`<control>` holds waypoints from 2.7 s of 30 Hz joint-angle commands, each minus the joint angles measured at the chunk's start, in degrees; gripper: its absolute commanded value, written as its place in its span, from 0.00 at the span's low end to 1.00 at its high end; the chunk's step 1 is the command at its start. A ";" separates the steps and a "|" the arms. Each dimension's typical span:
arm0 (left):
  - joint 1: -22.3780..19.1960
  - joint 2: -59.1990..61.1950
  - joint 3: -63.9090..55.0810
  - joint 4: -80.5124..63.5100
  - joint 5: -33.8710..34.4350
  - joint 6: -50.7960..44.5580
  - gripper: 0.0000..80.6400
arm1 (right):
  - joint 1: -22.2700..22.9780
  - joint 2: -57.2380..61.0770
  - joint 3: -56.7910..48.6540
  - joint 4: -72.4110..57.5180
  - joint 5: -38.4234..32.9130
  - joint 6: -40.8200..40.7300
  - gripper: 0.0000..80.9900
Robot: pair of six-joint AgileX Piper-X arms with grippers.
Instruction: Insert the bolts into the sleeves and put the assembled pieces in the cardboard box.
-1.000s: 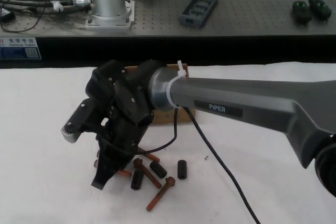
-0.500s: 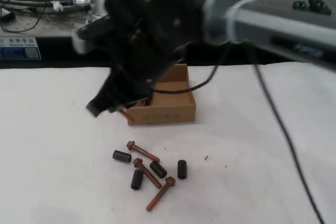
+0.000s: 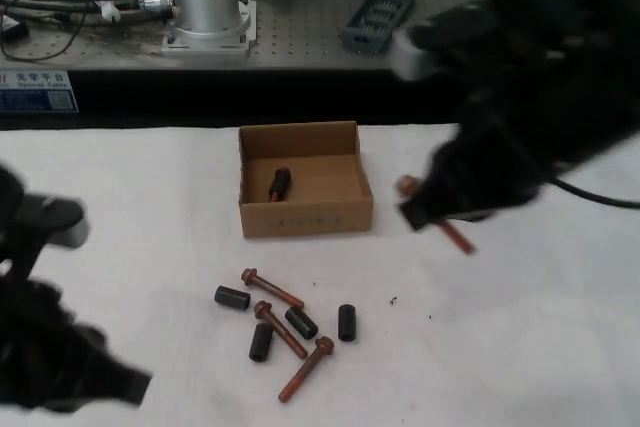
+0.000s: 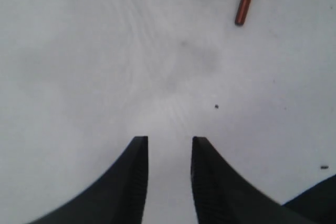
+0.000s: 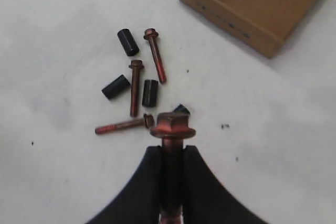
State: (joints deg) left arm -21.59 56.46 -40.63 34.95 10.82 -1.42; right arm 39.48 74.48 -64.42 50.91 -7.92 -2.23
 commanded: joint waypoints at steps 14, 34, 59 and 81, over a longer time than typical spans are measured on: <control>-8.65 34.56 -25.09 -0.78 -7.62 -3.41 0.26 | -4.20 -37.91 17.57 5.96 8.32 11.18 0.05; -10.53 52.46 -32.61 -3.83 -9.21 -7.56 0.26 | -4.20 -53.93 17.63 16.93 15.59 15.55 0.05; -11.73 54.31 -32.61 1.06 -6.96 -9.38 0.01 | -4.20 -53.93 17.63 16.41 16.44 15.55 0.05; -11.73 26.93 -25.14 -16.01 15.41 -0.26 0.01 | -4.20 -53.52 43.29 -46.43 -0.28 15.25 0.05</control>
State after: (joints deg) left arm -33.10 89.51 -69.68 25.09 19.49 -1.52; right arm 35.73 21.27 -21.82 10.54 -6.78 13.02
